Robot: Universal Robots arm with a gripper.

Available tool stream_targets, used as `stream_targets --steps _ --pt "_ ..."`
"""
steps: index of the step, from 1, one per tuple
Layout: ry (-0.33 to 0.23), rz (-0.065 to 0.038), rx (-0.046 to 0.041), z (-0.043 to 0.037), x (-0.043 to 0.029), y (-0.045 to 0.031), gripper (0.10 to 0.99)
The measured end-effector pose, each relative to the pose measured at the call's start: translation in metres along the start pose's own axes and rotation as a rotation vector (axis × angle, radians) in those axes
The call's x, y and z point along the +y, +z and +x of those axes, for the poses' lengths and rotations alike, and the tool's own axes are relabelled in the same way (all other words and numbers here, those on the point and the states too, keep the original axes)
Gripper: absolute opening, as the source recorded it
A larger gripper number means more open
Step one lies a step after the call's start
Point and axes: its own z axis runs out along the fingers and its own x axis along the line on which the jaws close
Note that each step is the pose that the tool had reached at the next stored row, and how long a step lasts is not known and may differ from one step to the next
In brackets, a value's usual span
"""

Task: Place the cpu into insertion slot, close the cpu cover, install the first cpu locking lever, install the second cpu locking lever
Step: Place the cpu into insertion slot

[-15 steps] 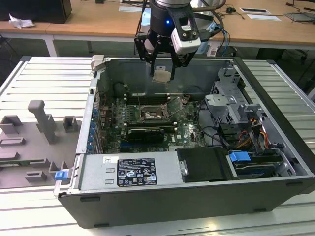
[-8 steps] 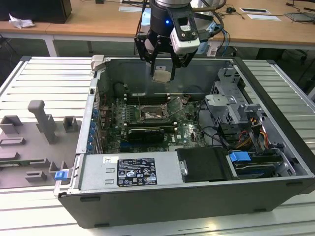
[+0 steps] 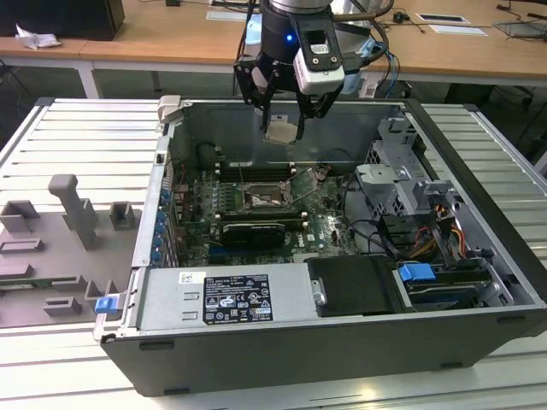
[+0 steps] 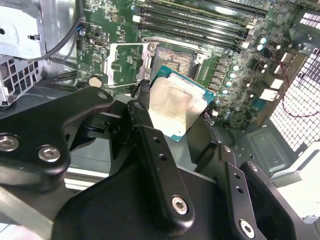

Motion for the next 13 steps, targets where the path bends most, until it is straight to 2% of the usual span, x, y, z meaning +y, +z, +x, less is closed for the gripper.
stream_targets --steps 13 --pt "0.077 -0.001 -0.0068 0.0000 0.0000 0.0003 0.533"
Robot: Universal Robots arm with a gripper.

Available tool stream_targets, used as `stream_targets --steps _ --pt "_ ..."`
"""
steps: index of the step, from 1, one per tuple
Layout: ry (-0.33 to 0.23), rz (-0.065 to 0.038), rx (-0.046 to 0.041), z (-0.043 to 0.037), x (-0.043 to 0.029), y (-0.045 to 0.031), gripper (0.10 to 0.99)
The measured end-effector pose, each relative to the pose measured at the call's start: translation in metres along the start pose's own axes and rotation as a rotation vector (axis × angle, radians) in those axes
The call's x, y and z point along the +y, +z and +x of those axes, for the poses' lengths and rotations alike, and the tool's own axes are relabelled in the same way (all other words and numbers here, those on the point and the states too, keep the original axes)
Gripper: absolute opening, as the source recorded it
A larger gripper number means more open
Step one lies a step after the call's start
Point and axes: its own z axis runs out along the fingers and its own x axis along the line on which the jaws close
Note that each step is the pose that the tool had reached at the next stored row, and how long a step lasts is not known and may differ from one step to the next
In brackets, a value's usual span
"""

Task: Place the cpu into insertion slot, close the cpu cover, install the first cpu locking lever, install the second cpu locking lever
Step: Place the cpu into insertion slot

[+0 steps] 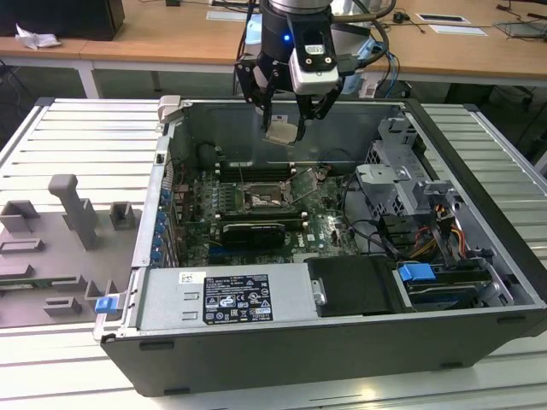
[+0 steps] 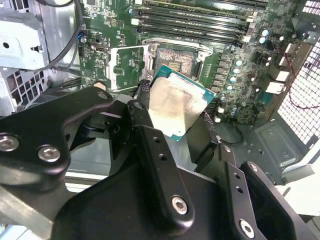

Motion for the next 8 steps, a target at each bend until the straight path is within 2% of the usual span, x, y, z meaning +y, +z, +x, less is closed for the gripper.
stream_targets --steps 8 --pt "0.055 -0.001 -0.0049 0.0000 0.0000 0.0001 0.533"
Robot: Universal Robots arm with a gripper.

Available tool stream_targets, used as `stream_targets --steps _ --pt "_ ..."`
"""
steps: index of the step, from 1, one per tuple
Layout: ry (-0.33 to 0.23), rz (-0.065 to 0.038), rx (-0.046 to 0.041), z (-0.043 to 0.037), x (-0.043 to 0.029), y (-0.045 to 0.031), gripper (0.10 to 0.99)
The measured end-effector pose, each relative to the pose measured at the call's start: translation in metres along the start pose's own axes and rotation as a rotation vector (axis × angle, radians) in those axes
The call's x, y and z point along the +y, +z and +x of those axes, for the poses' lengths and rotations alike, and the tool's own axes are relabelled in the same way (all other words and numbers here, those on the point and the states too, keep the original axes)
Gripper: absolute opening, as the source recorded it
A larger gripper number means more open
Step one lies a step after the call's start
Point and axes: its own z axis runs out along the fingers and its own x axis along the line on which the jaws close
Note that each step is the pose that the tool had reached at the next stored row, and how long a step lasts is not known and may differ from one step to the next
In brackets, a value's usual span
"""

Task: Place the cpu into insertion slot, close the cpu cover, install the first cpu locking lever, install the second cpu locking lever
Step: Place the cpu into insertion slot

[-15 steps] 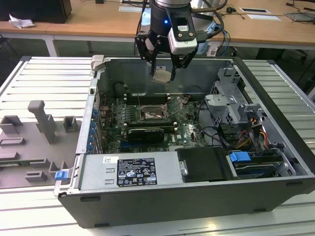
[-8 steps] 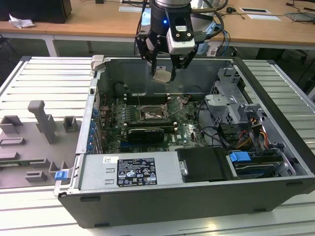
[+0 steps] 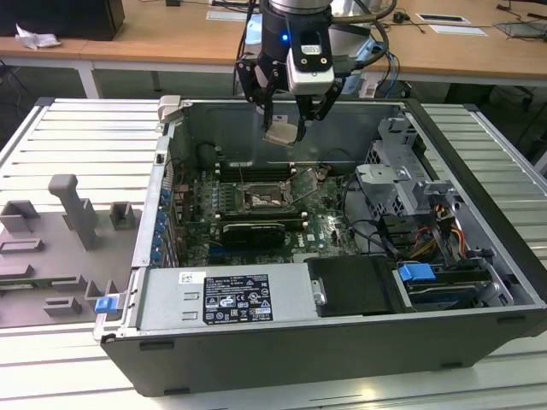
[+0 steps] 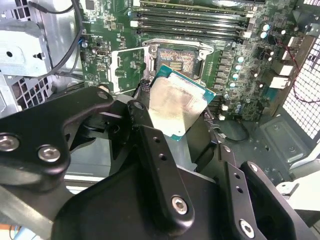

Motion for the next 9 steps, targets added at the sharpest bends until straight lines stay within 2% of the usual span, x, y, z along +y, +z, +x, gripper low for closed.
stream_targets --steps 9 --pt "0.047 -0.001 -0.0042 0.0000 0.0000 0.0002 0.533"
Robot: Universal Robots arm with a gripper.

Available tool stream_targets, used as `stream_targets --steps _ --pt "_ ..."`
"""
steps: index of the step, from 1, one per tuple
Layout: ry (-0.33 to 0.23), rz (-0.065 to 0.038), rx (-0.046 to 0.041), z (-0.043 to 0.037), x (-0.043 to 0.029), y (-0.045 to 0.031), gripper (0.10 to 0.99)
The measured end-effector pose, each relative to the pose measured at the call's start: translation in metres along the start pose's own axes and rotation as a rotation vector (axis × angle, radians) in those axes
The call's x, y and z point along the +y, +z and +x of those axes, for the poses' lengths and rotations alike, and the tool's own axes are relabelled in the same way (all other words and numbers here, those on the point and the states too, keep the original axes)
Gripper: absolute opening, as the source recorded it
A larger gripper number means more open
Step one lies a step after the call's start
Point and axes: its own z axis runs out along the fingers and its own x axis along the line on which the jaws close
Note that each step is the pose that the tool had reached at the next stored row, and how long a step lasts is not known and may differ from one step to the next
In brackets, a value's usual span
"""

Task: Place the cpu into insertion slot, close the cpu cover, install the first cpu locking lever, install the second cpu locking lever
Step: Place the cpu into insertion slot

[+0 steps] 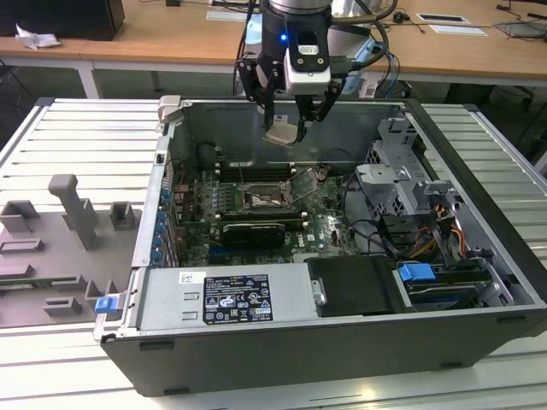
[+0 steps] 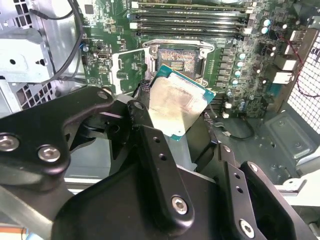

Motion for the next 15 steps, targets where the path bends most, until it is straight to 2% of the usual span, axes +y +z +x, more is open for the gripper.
stream_targets --steps 9,15 --pt "0.047 -0.001 -0.0042 0.0000 0.0000 0.0002 0.533" --pt "0.109 -0.002 -0.0098 0.0000 -0.0001 0.0007 0.533"
